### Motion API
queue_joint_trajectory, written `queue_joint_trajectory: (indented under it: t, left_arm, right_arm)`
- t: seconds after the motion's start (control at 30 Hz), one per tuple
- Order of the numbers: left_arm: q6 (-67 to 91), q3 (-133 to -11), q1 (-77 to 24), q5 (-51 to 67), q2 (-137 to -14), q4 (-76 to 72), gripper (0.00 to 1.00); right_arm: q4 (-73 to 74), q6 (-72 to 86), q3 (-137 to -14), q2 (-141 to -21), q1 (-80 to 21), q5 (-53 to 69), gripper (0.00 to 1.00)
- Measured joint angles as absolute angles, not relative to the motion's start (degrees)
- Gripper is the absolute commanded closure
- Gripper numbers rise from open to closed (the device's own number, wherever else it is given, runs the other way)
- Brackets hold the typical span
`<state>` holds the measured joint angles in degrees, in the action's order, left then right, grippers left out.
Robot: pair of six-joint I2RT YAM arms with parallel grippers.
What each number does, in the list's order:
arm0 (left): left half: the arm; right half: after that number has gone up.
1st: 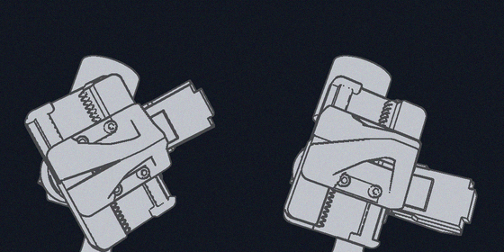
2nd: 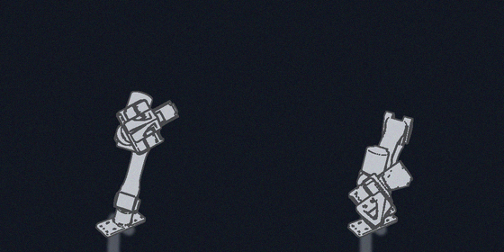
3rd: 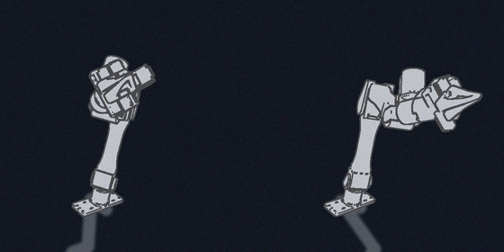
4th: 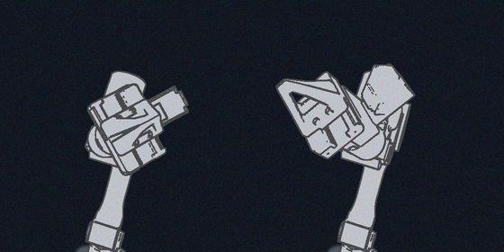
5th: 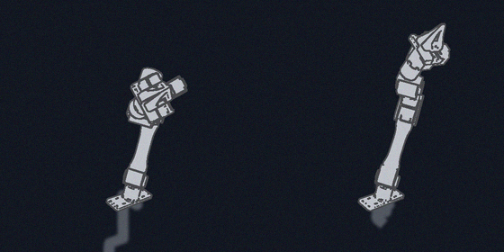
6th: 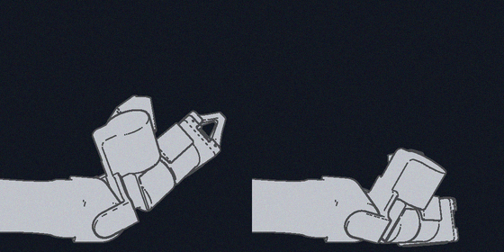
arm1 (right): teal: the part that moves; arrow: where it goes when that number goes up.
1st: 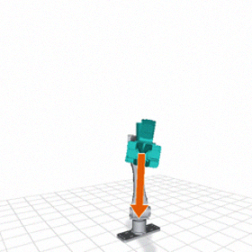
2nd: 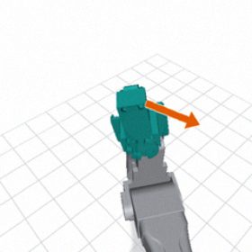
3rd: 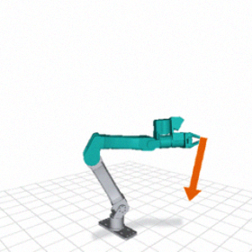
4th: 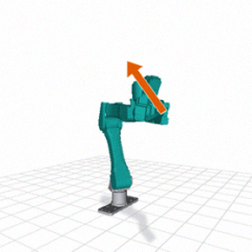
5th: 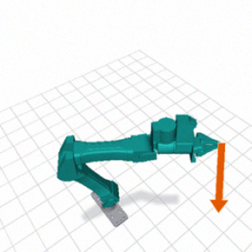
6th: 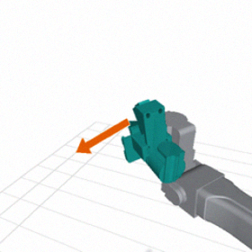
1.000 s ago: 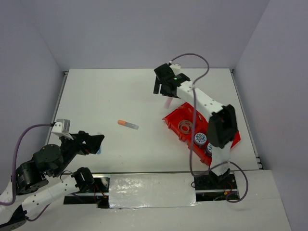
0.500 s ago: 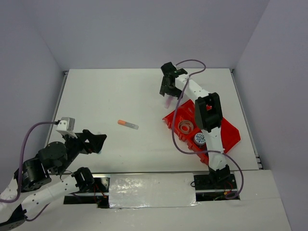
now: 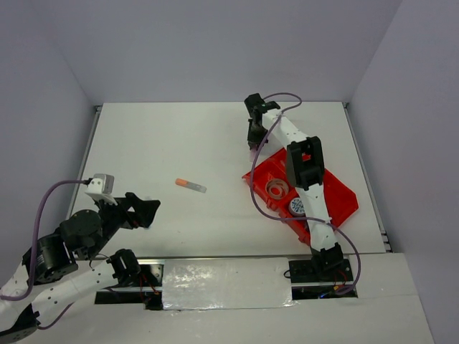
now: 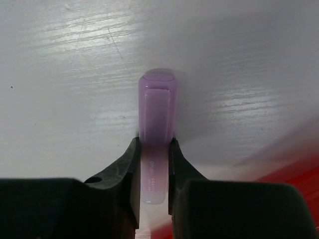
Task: Sort the stationery into containers
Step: Pick up the stationery from the center of the board, then place the stationery in the storage box.
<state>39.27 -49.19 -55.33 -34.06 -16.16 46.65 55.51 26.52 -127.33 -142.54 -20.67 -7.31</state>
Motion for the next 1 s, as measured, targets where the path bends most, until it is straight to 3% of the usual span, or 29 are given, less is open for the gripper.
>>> queue_joint_trajectory:
  t: [0.03,0.17,0.5,0.8,1.0]
  left_arm:
    - [39.27,-49.19,-55.33,-34.00,-16.32,46.61,0.01]
    - [39.22,-49.19,-55.33,-33.56,-17.08,46.28,0.01]
    - [39.16,-49.19,-55.33,-32.73,-17.56,46.24,0.01]
    - [39.16,-49.19,-55.33,-32.67,-17.12,46.19,0.01]
    - [39.09,-49.19,-55.33,-32.36,-15.84,45.82,0.01]
  right_arm:
    - [55.77,26.17,-127.76,-142.69,-20.45,-6.50,0.98]
    - [55.75,24.21,-128.22,-142.82,-20.67,-5.32,1.00]
    - [41.74,22.04,-114.32,-134.50,-22.00,8.19,1.00]
    - [37.26,22.33,-113.75,-123.31,-23.16,11.92,1.00]
    - [33.08,23.99,-99.63,-105.25,-22.74,9.43,1.00]
